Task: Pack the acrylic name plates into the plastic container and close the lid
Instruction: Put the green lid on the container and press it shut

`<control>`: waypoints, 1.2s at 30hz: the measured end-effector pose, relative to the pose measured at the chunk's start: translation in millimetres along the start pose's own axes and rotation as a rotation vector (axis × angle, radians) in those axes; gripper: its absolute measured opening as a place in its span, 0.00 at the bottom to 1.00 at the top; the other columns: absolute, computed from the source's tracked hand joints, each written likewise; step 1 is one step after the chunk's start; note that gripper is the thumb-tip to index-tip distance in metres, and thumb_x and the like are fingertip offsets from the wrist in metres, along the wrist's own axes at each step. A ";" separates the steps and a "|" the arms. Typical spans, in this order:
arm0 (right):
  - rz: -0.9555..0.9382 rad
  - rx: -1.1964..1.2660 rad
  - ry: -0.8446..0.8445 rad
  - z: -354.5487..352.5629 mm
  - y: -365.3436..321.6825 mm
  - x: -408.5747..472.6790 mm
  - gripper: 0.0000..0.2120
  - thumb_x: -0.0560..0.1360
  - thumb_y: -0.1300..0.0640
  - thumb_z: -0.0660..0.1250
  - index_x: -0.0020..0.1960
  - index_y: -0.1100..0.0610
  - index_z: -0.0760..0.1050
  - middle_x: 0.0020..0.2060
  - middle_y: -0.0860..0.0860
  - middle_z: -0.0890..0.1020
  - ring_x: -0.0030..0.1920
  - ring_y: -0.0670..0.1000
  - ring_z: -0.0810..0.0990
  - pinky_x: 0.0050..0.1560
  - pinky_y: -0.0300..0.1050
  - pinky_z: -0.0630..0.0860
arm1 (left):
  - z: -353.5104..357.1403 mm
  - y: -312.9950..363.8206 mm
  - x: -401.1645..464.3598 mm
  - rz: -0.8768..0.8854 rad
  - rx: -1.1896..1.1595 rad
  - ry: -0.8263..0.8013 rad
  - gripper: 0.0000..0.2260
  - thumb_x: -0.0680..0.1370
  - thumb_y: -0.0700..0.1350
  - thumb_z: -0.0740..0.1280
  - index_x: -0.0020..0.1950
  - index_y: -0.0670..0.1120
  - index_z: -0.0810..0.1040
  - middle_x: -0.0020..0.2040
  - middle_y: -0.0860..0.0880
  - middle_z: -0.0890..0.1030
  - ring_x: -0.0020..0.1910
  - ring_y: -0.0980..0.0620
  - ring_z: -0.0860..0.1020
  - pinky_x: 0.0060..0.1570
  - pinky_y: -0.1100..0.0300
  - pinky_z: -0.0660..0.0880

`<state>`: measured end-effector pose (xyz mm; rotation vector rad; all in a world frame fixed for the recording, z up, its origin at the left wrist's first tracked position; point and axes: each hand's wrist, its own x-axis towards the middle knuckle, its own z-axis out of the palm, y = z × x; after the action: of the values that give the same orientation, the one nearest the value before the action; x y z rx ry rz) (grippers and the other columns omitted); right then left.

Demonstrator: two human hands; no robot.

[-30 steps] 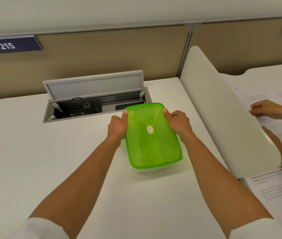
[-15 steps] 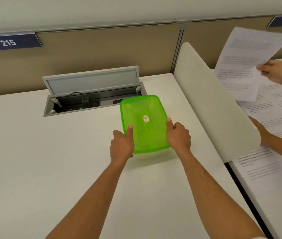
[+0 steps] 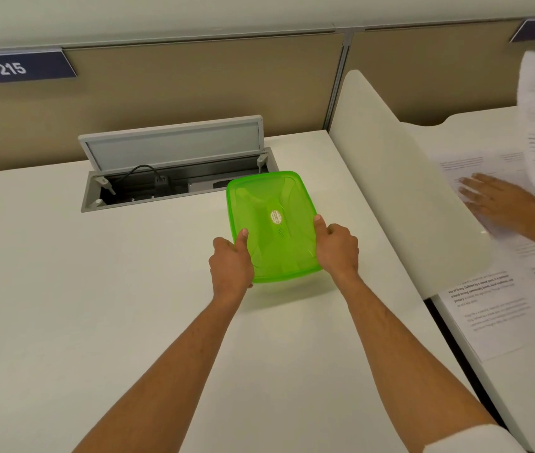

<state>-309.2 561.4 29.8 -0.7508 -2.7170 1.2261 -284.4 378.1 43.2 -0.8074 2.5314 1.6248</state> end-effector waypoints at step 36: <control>0.053 0.055 0.005 2.0 -0.7 -1.7 0.27 0.79 0.36 0.54 0.31 0.55 0.66 0.35 0.55 0.77 0.42 0.59 0.75 0.40 0.49 0.65 | -2.0 -51.4 -13.9 0.085 -0.347 -0.225 0.26 0.71 0.63 0.71 0.33 0.47 0.61 0.25 0.45 0.63 0.19 0.46 0.75 0.27 0.52 0.74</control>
<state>-308.5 558.8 29.2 -0.8229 -2.6639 1.3020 -249.5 365.5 5.0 -0.5008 2.1914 2.0860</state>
